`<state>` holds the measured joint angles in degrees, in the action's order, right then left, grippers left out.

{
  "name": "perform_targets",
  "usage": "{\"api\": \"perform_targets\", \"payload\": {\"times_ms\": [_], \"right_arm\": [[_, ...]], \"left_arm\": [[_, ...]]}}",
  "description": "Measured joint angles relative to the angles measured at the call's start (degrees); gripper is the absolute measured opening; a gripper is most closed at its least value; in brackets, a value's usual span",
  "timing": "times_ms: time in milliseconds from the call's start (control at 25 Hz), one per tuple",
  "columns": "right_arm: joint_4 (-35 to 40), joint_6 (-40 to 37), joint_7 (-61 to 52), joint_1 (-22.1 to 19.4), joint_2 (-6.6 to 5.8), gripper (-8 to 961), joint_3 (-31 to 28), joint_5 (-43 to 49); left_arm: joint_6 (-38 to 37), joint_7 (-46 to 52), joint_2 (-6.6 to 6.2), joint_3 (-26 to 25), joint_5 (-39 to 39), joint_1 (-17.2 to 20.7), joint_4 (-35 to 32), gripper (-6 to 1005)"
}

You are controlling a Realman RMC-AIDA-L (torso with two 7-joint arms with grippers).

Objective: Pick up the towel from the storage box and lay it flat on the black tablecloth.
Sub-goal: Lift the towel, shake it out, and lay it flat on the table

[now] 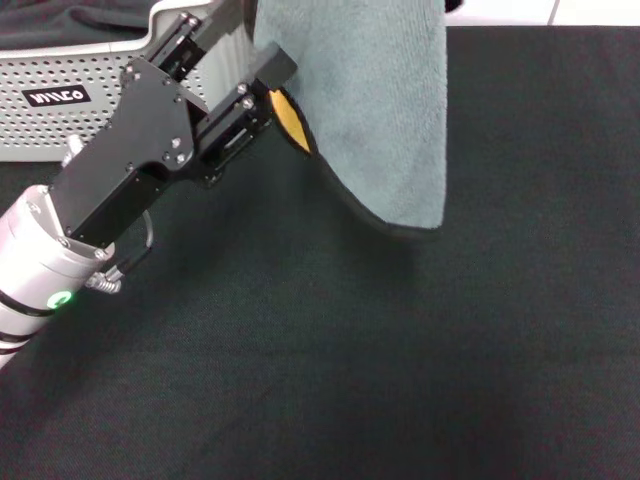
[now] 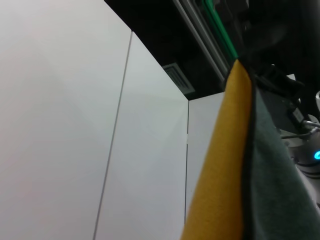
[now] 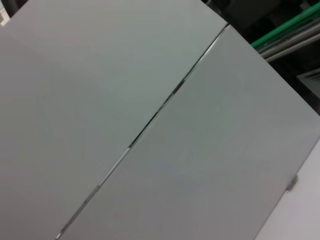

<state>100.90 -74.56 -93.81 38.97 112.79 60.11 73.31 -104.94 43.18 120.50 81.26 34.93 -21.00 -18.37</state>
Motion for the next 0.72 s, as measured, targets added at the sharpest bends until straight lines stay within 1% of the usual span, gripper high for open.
{"api": "perform_targets", "payload": {"times_ms": [200,360,560,720], "right_arm": [[1.8,-0.1,-0.1,-0.8,0.22,7,0.0,-0.1],[1.5,0.3,-0.1,-0.9,0.27,7,-0.6,0.1],[0.7,0.0,-0.1,-0.8,0.33,7,-2.0,0.0],[0.6,0.0,-0.1,-0.6,0.41,7,-2.1,0.1]], "left_arm": [[-0.6,0.3,-0.01,0.1,-0.7,0.3,0.0,678],[-3.1,0.6,-0.11,0.2,0.0,0.5,0.1,677],[-6.9,2.7,-0.40,0.4,2.3,0.5,0.2,676],[-7.7,3.7,-0.44,0.4,4.2,0.0,0.0,675]]}}
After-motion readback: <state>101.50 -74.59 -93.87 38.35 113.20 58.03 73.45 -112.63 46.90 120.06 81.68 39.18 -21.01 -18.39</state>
